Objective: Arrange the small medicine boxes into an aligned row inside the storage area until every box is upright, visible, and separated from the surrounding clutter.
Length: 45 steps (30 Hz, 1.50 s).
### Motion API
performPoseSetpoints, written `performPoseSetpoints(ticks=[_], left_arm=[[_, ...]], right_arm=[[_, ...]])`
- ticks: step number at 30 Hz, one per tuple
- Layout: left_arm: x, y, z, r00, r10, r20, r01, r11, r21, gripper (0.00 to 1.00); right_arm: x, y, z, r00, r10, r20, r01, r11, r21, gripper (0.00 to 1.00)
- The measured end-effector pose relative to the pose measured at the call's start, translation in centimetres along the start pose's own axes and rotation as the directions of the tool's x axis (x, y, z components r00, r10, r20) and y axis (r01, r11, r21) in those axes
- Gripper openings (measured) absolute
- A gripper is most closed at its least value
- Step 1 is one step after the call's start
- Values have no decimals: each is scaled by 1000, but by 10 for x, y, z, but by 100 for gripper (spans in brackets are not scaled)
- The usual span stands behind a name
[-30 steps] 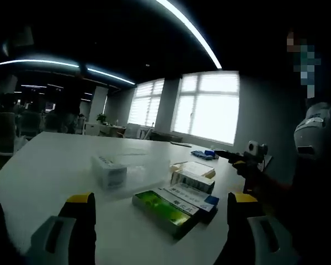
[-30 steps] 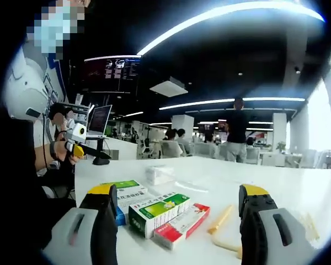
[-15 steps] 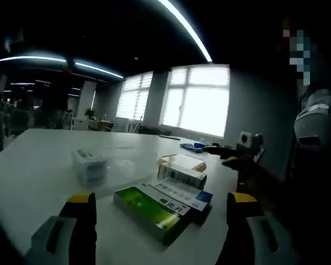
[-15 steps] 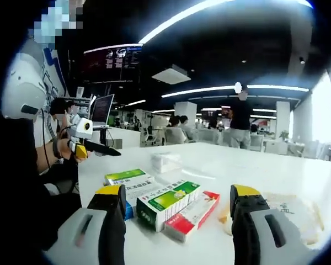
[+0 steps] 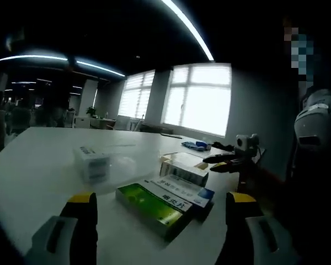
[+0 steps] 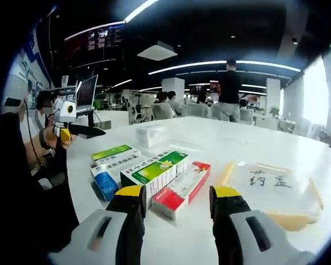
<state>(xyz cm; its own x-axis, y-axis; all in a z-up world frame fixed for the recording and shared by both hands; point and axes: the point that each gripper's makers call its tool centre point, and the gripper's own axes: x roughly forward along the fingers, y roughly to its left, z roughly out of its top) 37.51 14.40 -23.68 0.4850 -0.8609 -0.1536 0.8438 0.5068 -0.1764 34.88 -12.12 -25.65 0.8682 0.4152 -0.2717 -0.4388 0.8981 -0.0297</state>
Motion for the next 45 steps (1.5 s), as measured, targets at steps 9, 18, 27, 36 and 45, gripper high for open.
performPoseSetpoints(ticks=[9,18,27,36,45], left_arm=[[1,-2,0,1000,-2,-3,2,1000,2,96],[-2,-1,1,1000,3,0,-3,1000,1,96],[-4,0,0,1000,3,-5,-3,1000,2,95],[-5,1,0,1000,6,-4,-6,1000,1,95],[-5,-2,0,1000,0,-6,0,1000,3,95]], right_arm=[[15,30,14,998,-33,47,30,997,72,56],[38,53,15,999,-51,1,51,998,40,59],[55,52,-3,990,-87,-111,90,996,25,54],[52,52,-10,985,-52,-166,70,992,101,39],[47,40,-8,991,16,-133,20,963,269,34]])
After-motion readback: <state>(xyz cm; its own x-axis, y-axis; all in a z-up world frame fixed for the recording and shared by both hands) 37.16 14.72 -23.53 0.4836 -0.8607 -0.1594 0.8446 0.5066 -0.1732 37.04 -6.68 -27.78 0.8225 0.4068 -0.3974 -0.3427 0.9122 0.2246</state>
